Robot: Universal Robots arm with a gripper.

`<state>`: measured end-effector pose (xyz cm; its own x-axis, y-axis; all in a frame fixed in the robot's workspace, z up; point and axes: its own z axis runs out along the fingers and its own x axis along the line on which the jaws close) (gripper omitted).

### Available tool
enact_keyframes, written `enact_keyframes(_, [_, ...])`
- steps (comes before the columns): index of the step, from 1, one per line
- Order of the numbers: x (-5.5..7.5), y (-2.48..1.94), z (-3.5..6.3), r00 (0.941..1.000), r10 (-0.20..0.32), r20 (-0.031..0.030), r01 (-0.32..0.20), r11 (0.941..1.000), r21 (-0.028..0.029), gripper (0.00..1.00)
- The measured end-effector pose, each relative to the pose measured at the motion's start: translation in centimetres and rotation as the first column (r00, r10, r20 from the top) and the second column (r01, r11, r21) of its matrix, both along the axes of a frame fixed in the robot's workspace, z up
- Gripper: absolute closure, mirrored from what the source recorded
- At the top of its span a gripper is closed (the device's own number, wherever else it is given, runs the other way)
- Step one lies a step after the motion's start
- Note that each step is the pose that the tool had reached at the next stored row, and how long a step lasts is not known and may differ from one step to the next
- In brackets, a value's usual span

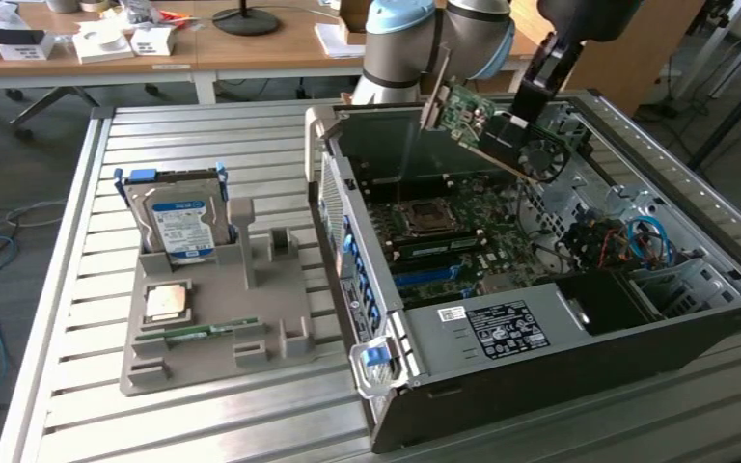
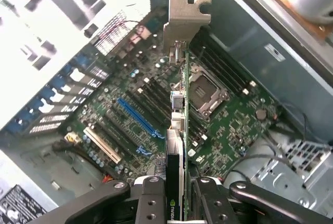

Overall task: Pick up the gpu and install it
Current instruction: 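Insert the gpu into the slot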

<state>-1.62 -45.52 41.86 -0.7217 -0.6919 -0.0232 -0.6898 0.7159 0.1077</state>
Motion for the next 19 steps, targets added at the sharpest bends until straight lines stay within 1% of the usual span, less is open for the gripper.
enact_keyframes(3, [0.0, 0.0, -0.01, 0.9985, 0.055, 0.0, -0.055, 0.9985, 0.0, 0.74])
enact_keyframes(5, [0.0, 0.0, -0.02, 0.9959, 0.091, 0.0, -0.091, 0.9959, -0.0001, 0.74])
enact_keyframes(7, [0.0, 0.0, -0.04, 0.9919, 0.127, 0.0, -0.127, 0.9919, 0.0, 0.74])
enact_keyframes(10, [0.0, 0.0, -0.05, 0.9834, 0.182, 0.0, -0.182, 0.9834, -0.0001, 0.74])
enact_keyframes(13, [0.0, 0.0, -0.07, 0.9723, 0.234, 0.0, -0.234, 0.9723, -0.0001, 0.74])
enact_keyframes(16, [0.0, 0.0, -0.09, 0.9578, 0.287, 0.0001, -0.287, 0.9578, -0.0001, 0.74])
enact_keyframes(19, [0.0, 0.0, -0.11, 0.9409, 0.339, 0.0001, -0.339, 0.9409, -0.0001, 0.74])
